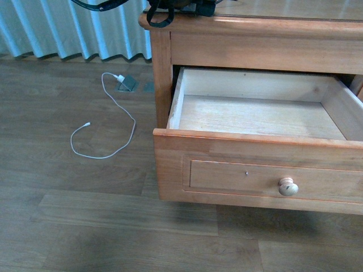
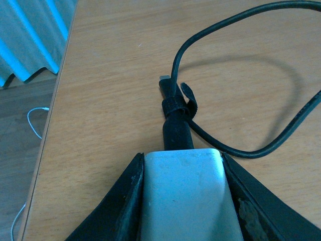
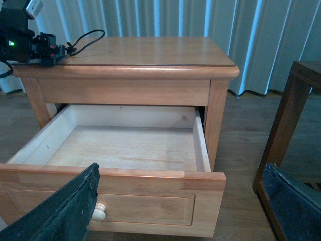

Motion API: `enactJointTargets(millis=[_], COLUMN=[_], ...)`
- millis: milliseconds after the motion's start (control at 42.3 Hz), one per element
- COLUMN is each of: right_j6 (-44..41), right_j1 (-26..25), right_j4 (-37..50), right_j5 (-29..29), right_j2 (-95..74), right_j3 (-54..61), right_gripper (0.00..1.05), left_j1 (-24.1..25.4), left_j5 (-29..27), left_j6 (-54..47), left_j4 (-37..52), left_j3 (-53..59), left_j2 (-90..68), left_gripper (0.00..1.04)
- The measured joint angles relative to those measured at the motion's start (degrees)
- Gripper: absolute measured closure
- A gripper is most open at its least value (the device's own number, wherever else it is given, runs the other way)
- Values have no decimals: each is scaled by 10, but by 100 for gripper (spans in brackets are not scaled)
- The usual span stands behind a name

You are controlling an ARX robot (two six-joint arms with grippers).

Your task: Put charger into drawer

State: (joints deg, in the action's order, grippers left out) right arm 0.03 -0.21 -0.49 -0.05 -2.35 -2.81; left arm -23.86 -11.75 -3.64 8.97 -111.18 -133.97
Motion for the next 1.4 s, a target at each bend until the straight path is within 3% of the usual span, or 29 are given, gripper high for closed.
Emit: enactJointTargets(millis=[449,781,1088,1396], right_j6=[0,0,0,0], right_j1=[0,0,0,0], right_j4=[0,0,0,0], right_j5=[0,0,0,0], right_j2=[0,0,0,0], right_j3=[0,0,0,0], right_gripper=[8,8,8,8], left_j1=[-8,-50,-91,-114], left_j5=[36,56,60,62], left_j6=[-14,-46,-63,-63], left_j4=[82,131,127,118], left_j3=[207,411,453,405], left_j2=[141,324,341,218], left_gripper=[65,65,65,65])
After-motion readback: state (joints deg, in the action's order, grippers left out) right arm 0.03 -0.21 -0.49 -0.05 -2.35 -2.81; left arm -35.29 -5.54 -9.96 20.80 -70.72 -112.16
